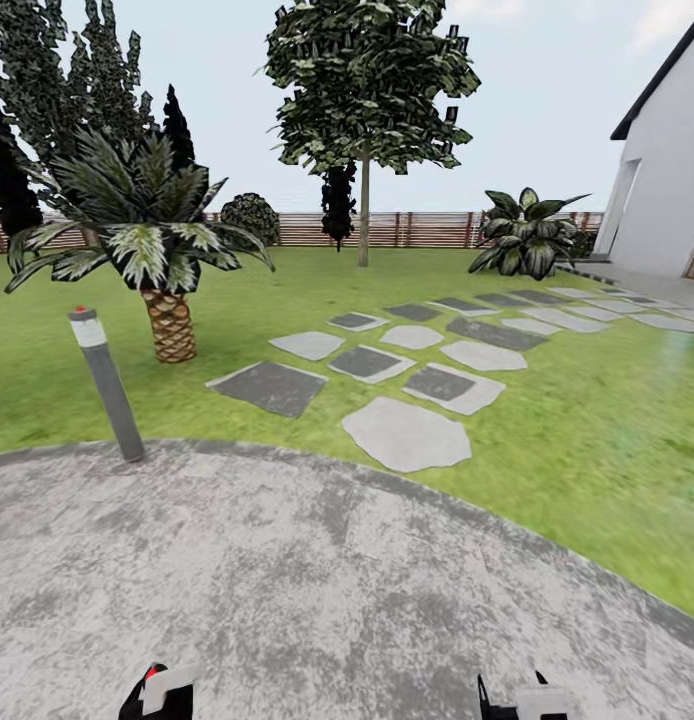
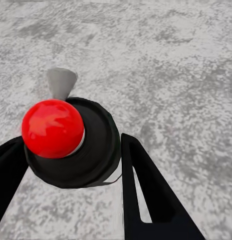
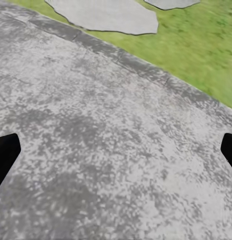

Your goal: In the garden, pick up the pesticide atomizer on the floor and spray pesticide onto both trees until each tree trunk is fully covered.

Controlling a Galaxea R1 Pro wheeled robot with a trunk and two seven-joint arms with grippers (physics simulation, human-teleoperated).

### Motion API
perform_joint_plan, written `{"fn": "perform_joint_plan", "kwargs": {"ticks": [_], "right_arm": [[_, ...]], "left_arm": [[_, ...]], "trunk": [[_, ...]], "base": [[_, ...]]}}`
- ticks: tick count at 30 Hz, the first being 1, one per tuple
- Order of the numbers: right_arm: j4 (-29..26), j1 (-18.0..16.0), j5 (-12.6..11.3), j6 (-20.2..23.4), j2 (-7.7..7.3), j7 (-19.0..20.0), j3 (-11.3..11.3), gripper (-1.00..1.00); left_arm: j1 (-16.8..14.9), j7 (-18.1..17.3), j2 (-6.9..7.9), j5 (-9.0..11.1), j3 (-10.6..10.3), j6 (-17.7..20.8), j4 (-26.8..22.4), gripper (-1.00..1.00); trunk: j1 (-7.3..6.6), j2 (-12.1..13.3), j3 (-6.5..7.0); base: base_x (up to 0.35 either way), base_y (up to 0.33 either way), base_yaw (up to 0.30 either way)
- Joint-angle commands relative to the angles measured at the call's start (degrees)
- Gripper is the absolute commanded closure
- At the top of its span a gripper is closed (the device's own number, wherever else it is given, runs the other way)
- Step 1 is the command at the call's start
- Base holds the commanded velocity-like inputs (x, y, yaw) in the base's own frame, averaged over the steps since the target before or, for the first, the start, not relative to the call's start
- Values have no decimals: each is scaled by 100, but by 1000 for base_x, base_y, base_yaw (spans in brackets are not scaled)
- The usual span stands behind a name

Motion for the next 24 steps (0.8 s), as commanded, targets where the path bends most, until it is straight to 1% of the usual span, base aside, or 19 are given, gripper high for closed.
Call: {"fn": "perform_joint_plan", "kwargs": {"ticks": [1,24], "right_arm": [[0,0,0,0,0,1,0,-100],[-9,0,0,0,0,-3,0,-100]], "left_arm": [[0,0,1,-2,-2,0,-1,100],[0,1,2,-2,-3,0,-1,100]], "trunk": [[0,0,0],[0,0,0]], "base": [[340,0,0],[340,0,0]]}}
